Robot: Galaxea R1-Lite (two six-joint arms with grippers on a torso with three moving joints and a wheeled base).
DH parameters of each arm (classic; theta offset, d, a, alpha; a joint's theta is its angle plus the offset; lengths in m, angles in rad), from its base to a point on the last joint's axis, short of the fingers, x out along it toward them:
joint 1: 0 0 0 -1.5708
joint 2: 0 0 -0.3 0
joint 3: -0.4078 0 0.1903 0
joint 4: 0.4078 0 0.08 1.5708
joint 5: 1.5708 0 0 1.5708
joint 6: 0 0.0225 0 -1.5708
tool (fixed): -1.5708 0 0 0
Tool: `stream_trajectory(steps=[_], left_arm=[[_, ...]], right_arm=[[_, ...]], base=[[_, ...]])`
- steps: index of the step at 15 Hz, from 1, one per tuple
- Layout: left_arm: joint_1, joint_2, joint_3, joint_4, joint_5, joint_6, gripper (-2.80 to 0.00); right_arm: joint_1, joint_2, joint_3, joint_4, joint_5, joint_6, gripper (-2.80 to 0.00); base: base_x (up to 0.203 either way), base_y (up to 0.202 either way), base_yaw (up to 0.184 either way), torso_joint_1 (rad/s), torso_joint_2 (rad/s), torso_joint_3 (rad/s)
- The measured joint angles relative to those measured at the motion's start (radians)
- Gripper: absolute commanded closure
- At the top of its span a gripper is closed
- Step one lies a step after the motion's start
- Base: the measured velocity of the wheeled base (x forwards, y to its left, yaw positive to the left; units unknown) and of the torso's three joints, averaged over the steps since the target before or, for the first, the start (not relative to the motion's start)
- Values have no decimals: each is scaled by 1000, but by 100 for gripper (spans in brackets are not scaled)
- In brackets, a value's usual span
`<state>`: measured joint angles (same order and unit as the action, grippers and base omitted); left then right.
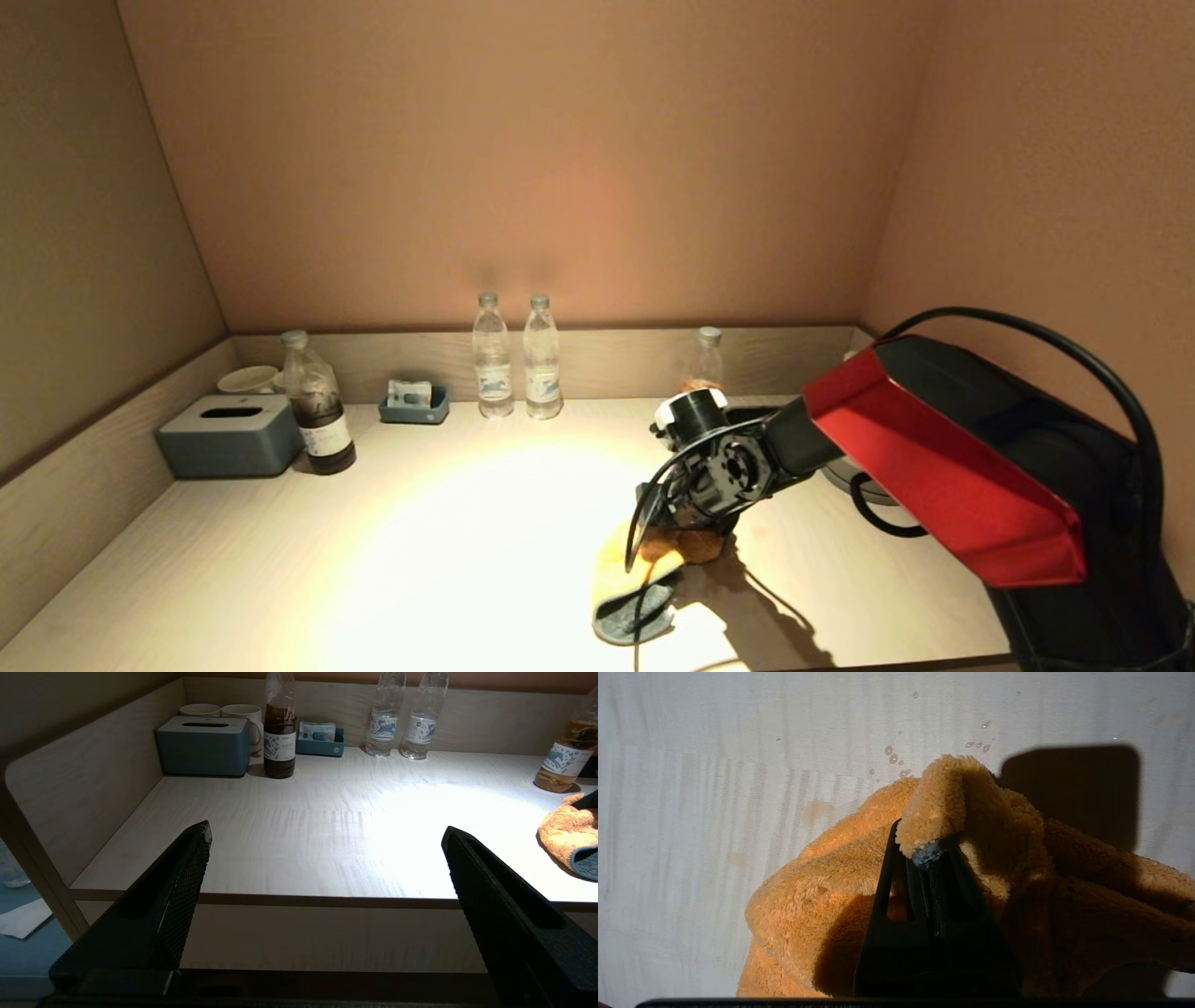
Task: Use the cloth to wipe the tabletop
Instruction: Sweep the stains on the table
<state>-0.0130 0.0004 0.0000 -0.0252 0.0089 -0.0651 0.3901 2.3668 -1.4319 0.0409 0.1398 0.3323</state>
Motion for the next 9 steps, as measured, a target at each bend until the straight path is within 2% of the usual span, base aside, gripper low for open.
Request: stream_trajectory(steps=[2, 3, 9], left_arm=[[-1, 0, 0, -1, 0, 0, -280], [-1, 0, 0, -1, 0, 1, 0], [-1, 0, 0, 0, 0, 3, 0]], right_arm=[[-32, -14, 4, 29, -3, 33, 0], [-46, -23, 7, 48, -5, 50, 0], [-105, -145, 97, 122, -53, 108, 0]], base=[[0, 0, 0, 0, 0, 0], [0, 0, 0, 0, 0, 0], [0, 0, 0, 0, 0, 0]])
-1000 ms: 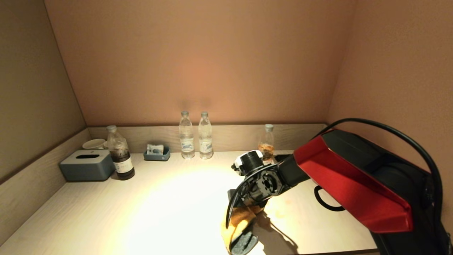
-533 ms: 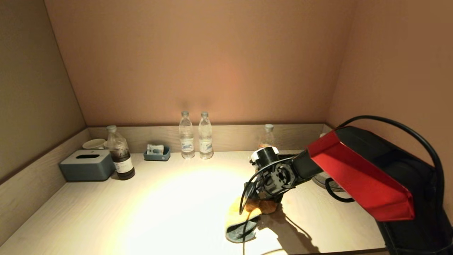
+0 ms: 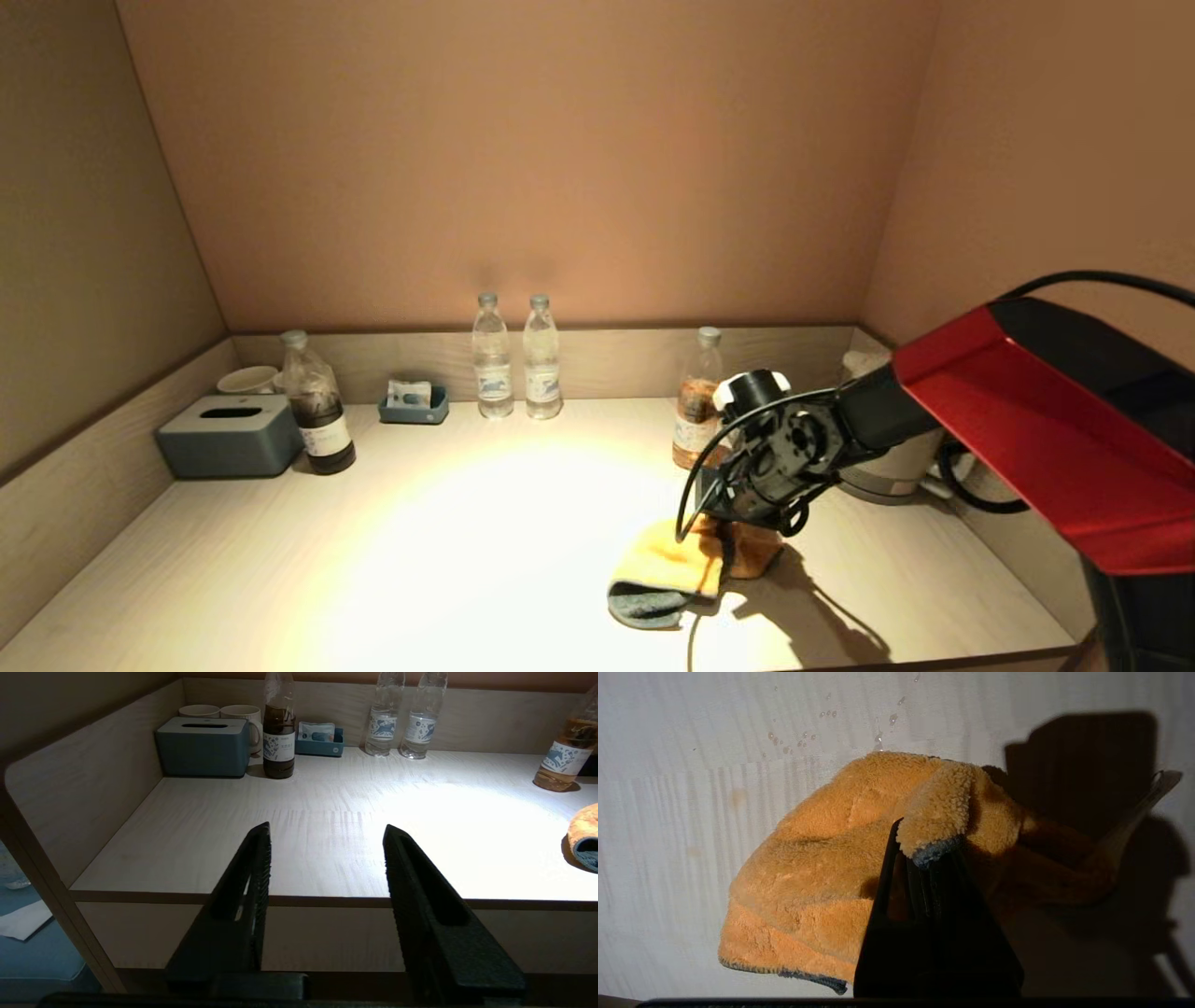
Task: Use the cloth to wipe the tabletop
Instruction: Sweep the stains on the table
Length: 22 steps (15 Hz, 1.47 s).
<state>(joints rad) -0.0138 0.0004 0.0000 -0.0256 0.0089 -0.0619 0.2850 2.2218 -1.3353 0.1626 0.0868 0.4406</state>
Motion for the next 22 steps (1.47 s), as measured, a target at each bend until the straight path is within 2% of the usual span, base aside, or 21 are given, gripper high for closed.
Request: stream_trajectory(steps=[3, 5, 7, 11, 14, 17, 22], left_arm=[[0, 0, 0, 0, -1, -1, 0], [0, 0, 0, 0, 0, 0, 0], [0, 0, 0, 0, 0, 0, 0], [0, 0, 0, 0, 0, 0, 0], [0, 0, 0, 0, 0, 0, 0], [0, 0, 0, 0, 0, 0, 0], [0, 0, 0, 0, 0, 0, 0]], right_arm=[[-31, -85, 102, 0, -5, -4, 0], [-20, -132, 167, -3, 0, -5, 0], [42, -153, 198, -6, 4, 1, 0], [220, -149, 193, -33, 5, 10, 0], [317, -85, 120, -69, 3, -3, 0], [374, -14, 13, -84, 5, -29, 0], [394, 139, -252, -63, 2, -49, 0]], base=[[0, 0, 0, 0, 0, 0], [0, 0, 0, 0, 0, 0], [0, 0, 0, 0, 0, 0], [0, 0, 0, 0, 0, 0], [0, 0, 0, 0, 0, 0], [0, 0, 0, 0, 0, 0], [0, 0, 0, 0, 0, 0]])
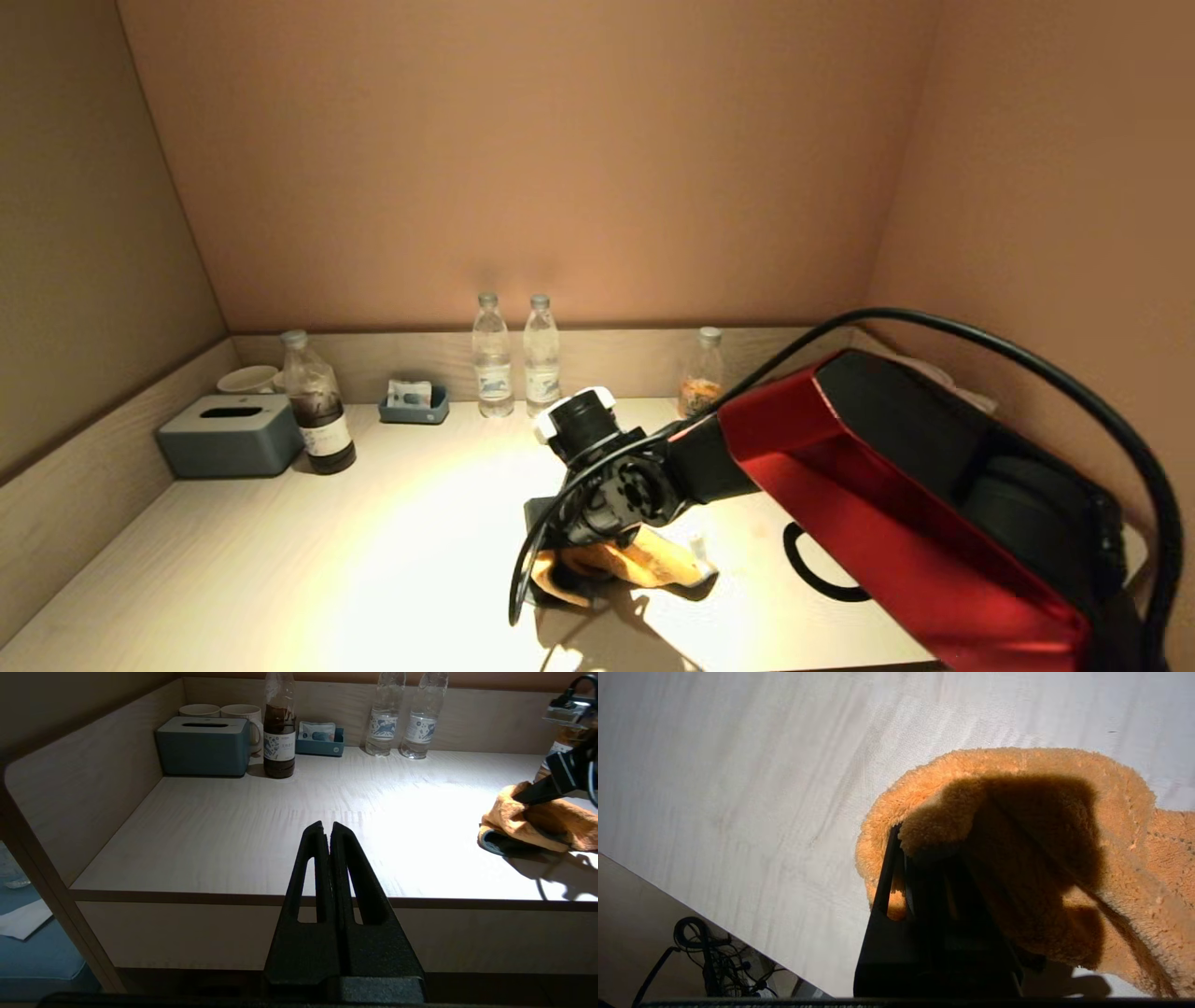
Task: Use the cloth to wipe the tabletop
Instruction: Sweep the stains on the table
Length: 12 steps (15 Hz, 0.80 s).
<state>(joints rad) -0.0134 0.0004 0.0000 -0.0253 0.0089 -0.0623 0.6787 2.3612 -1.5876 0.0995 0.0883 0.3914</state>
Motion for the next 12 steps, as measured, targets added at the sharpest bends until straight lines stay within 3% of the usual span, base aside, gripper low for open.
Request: stream_trajectory(steps=[5, 12], left_arm=[[0, 0, 0, 0, 0, 0, 0], [0, 0, 0, 0, 0, 0, 0]], right_arm=[[-100, 147, -206, 109, -40, 6, 0], [-269, 89, -50, 241, -95, 13, 0]], base=[[0, 0, 0, 0, 0, 0], [0, 0, 0, 0, 0, 0]])
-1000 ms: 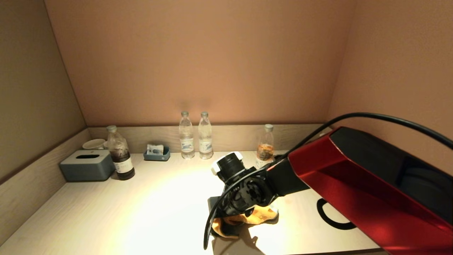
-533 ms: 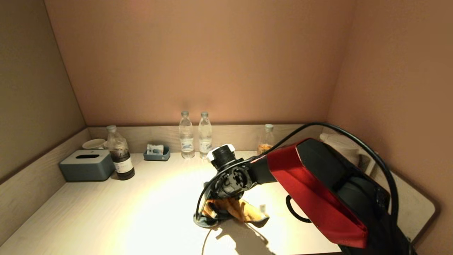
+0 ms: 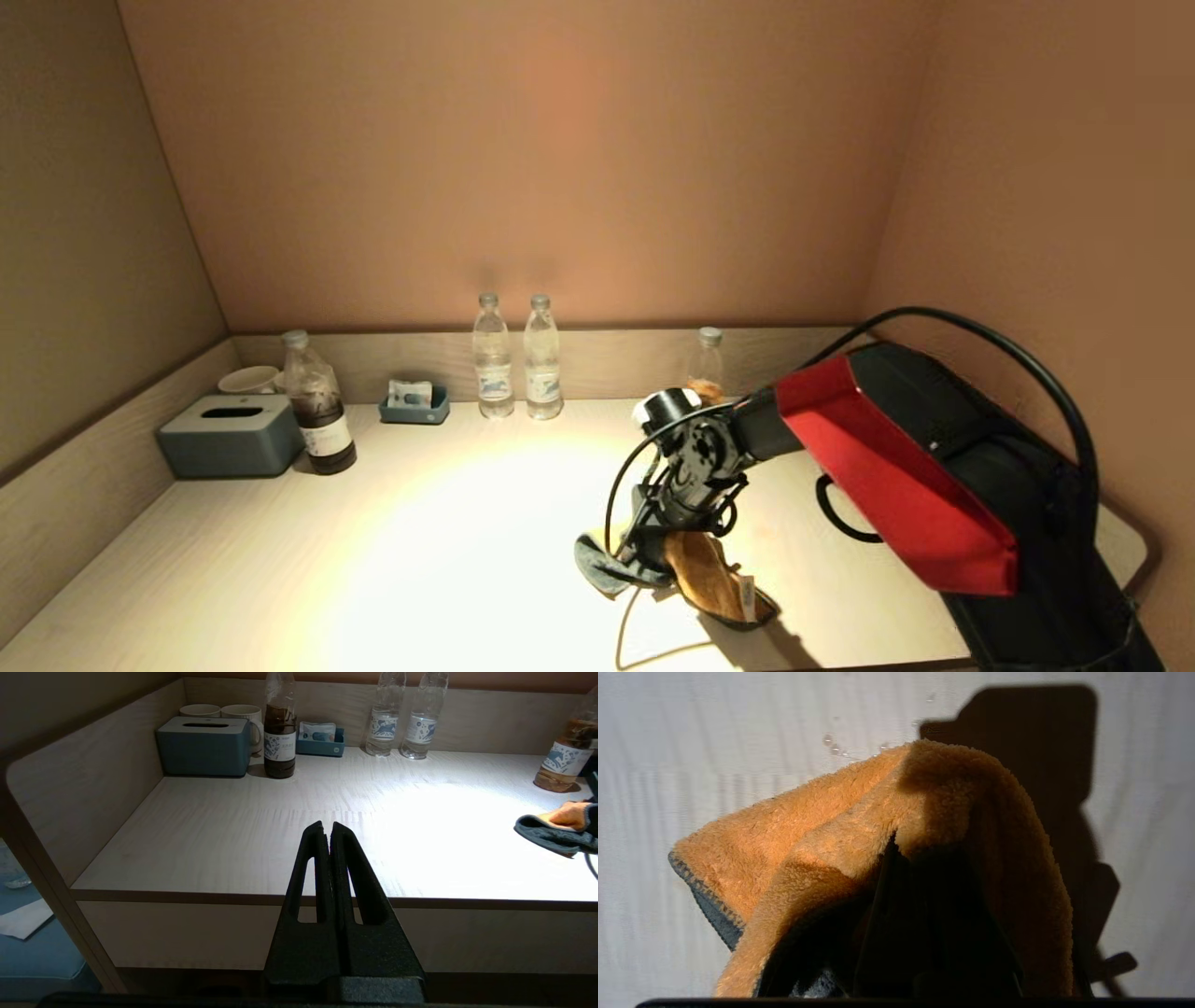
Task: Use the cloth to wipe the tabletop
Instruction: Sweep the stains on the table
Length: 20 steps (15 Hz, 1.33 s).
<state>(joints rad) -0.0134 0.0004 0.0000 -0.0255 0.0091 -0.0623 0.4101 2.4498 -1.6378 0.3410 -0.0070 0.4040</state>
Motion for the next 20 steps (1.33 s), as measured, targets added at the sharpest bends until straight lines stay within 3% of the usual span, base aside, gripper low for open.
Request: stream_trajectory(steps=[5, 11, 16, 20], left_arm=[[0, 0, 0, 0, -1, 0, 0], [0, 0, 0, 0, -1, 0, 0], [0, 0, 0, 0, 0, 1, 0], [-1, 0, 0, 0, 0, 0, 0]], right_arm=[[-142, -75, 85, 11, 6, -10, 0], [-311, -79, 23, 10, -5, -61, 0], [-331, -92, 86, 11, -5, -61, 0], [-268, -197, 278, 10, -2, -56, 0]], base=[[0, 0, 0, 0, 0, 0], [0, 0, 0, 0, 0, 0], [0, 0, 0, 0, 0, 0], [0, 0, 0, 0, 0, 0]])
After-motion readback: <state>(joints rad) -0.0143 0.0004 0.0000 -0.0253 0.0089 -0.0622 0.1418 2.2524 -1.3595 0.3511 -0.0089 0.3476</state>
